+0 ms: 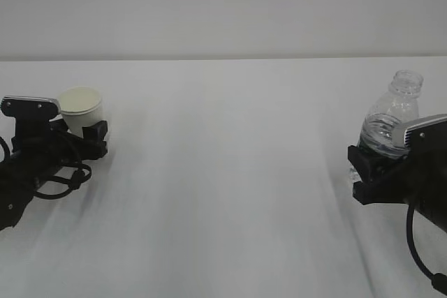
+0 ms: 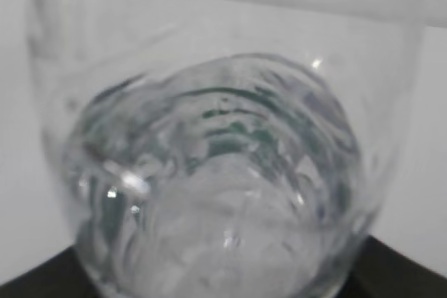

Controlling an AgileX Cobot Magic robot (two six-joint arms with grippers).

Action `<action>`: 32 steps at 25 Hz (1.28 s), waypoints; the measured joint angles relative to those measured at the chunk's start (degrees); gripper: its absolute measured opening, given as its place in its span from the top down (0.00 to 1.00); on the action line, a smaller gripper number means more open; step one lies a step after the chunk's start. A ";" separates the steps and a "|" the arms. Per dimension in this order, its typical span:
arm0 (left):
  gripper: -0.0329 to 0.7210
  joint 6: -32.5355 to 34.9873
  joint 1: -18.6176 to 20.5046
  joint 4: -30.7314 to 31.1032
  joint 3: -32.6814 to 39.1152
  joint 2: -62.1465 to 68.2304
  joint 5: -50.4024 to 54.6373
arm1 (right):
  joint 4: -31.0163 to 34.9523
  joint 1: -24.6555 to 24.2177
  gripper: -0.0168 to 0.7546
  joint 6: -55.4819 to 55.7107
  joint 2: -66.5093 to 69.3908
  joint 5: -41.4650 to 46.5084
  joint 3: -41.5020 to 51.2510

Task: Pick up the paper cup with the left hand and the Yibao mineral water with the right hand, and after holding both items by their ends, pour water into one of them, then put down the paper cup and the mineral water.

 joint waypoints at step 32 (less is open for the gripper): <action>0.10 -0.13 0.00 1.42 -2.64 0.00 0.00 | -0.10 0.00 0.44 0.00 0.00 0.00 0.00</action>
